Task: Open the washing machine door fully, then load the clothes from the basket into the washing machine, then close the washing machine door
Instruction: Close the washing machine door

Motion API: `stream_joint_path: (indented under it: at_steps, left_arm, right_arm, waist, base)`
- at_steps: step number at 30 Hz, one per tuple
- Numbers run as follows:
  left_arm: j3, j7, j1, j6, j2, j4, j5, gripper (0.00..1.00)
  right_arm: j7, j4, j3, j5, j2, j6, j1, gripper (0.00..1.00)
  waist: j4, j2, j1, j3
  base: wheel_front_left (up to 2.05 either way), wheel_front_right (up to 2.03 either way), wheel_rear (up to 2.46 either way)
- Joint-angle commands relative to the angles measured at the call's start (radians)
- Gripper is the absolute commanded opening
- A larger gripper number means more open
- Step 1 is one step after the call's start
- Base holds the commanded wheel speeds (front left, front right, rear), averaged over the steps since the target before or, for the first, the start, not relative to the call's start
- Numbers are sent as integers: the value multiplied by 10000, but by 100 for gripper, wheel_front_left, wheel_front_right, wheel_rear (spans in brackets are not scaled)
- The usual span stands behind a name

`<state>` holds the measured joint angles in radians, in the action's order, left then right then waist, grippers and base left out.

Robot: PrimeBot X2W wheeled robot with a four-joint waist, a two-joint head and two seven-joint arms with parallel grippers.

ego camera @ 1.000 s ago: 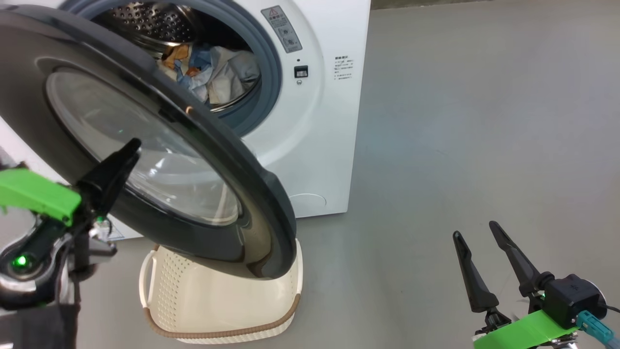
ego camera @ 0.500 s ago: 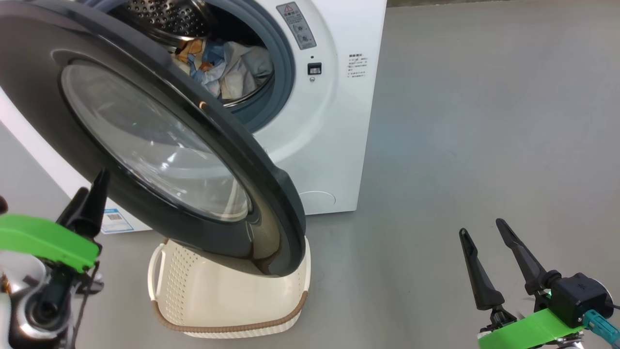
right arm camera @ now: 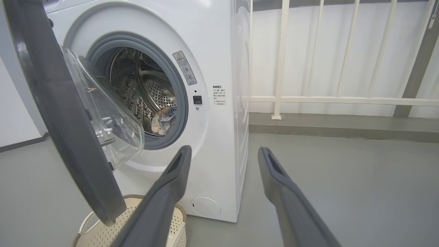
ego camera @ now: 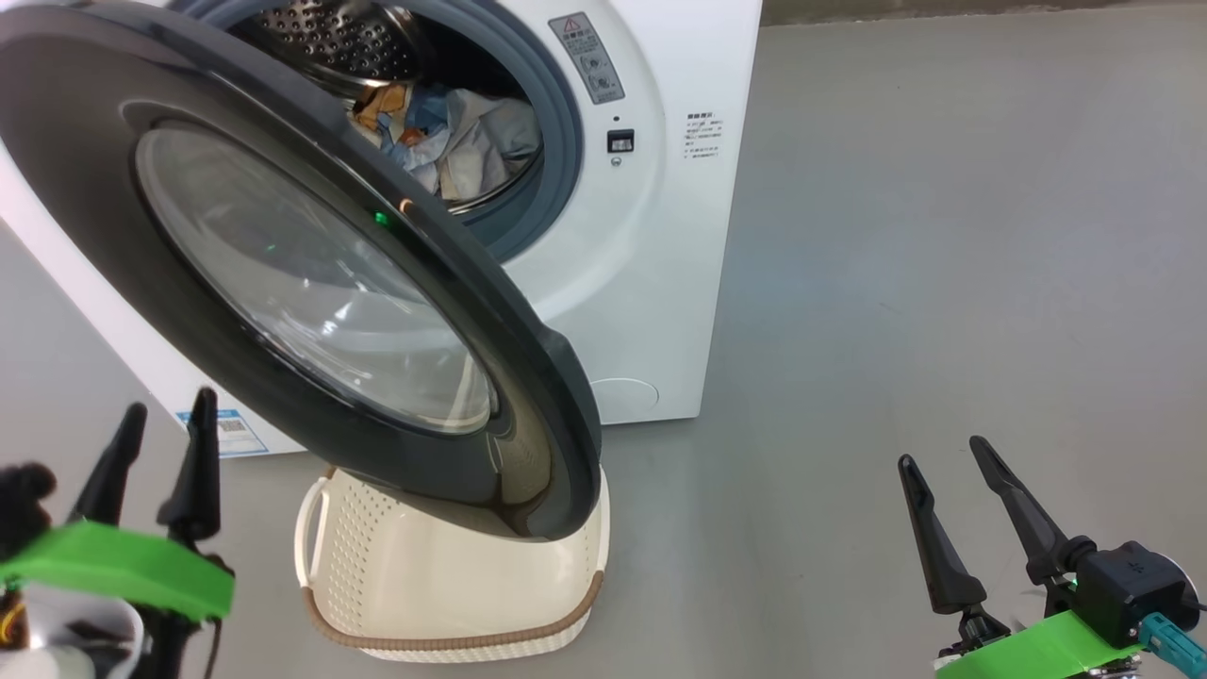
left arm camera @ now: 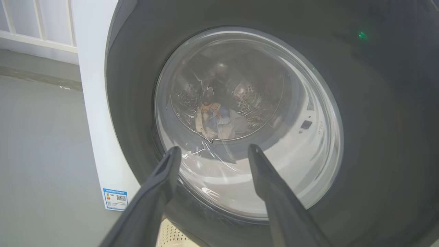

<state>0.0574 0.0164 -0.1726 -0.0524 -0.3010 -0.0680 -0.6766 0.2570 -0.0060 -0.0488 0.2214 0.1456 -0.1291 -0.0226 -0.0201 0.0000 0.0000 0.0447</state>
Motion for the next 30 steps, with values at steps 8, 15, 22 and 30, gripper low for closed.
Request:
stream_joint_path:
  at_steps: [8, 15, 22, 30]
  left_arm:
    - [-52, 2037, 674, -61, -235, -381, 1411, 100]
    - [-187, 2443, 1323, -186, 452, -508, 2261, 100]
    - [-774, 2451, 1703, -471, 1248, -357, 3386, 100]
    - [-1382, 2452, 1964, -706, 1907, -132, 4113, 100]
  right_arm:
    - [48, -228, -236, -44, 154, -16, 43, 100]
    - [48, -222, -221, -32, 140, -16, 37, 100]
    - [48, -158, -143, -15, 135, -16, 22, 100]
    - [48, 14, -63, -11, 109, -16, -46, 100]
  waist:
    - [-13, 0, 0, -64]
    - [-14, 0, 0, -56]
    - [33, 0, 0, -31]
    - [14, 0, 0, -55]
  base:
    - [0, 0, 0]
    - [0, 0, 0]
    - [0, 0, 0]
    - [0, 0, 0]
